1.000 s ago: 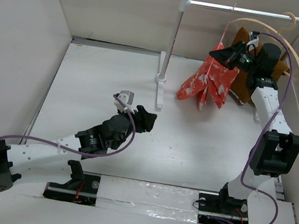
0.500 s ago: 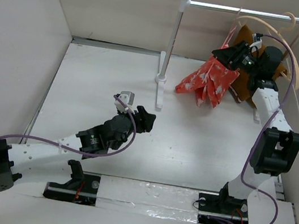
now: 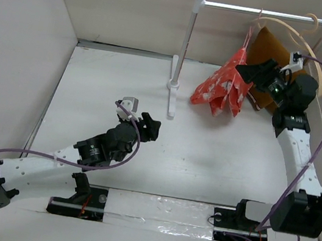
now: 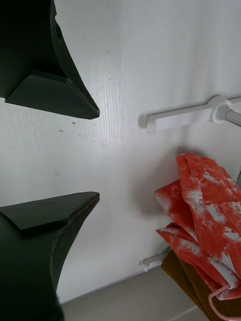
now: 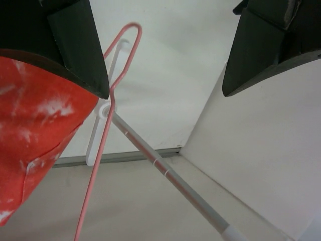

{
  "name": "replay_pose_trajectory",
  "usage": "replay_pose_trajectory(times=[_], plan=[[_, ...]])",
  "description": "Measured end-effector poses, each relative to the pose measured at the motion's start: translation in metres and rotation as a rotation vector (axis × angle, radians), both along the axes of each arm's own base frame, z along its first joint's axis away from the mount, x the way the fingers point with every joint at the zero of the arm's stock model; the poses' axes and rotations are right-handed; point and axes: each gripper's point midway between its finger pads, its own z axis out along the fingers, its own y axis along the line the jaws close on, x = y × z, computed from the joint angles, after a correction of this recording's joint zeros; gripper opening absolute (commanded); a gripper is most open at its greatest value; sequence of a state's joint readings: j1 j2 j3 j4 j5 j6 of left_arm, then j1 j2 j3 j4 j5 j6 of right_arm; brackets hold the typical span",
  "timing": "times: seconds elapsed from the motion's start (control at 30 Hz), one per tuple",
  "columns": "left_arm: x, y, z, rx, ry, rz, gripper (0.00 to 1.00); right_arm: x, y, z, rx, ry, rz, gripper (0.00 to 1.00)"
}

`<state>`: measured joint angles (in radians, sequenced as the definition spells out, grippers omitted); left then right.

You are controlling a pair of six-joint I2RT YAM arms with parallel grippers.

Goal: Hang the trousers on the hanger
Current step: Place the hanger at the clothesline, then reset both arms

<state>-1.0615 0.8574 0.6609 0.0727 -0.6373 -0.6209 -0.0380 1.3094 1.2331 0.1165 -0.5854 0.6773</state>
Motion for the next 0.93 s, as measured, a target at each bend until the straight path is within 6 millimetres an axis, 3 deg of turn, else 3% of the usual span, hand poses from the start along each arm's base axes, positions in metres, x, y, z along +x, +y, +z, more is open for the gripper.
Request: replay_pose_trajectory(times=[0.27, 0.37, 0.5, 0.6, 0.8, 0.93], plan=[[-0.006, 0.01, 0.011, -0.015, -0.013, 0.004, 0.58, -0.045, -0.015, -0.061, -0.045, 0.033, -0.111, 1.0], [-0.009, 0.022, 0.02, -0.038, -0.027, 0.031, 0.58, -0.08, -0.009, -0.078, -0.062, 0.013, -0.093, 1.0], [-0.016, 0.053, 0.029, -0.111, -0.033, 0.111, 0.59, -0.142, 0.012, -0.106, -0.08, -0.043, -0.008, 1.0], [-0.022, 0.074, 0.016, -0.165, -0.031, 0.157, 0.6, -0.17, 0.013, -0.137, -0.111, -0.038, -0.002, 1.0], [-0.031, 0.093, -0.032, -0.178, 0.012, 0.188, 0.6, -0.184, 0.0, -0.191, -0.209, 0.072, -0.048, 1.0], [-0.032, 0.092, -0.037, -0.179, 0.016, 0.184, 0.61, -0.185, -0.001, -0.209, -0.243, 0.123, -0.036, 1.0]])
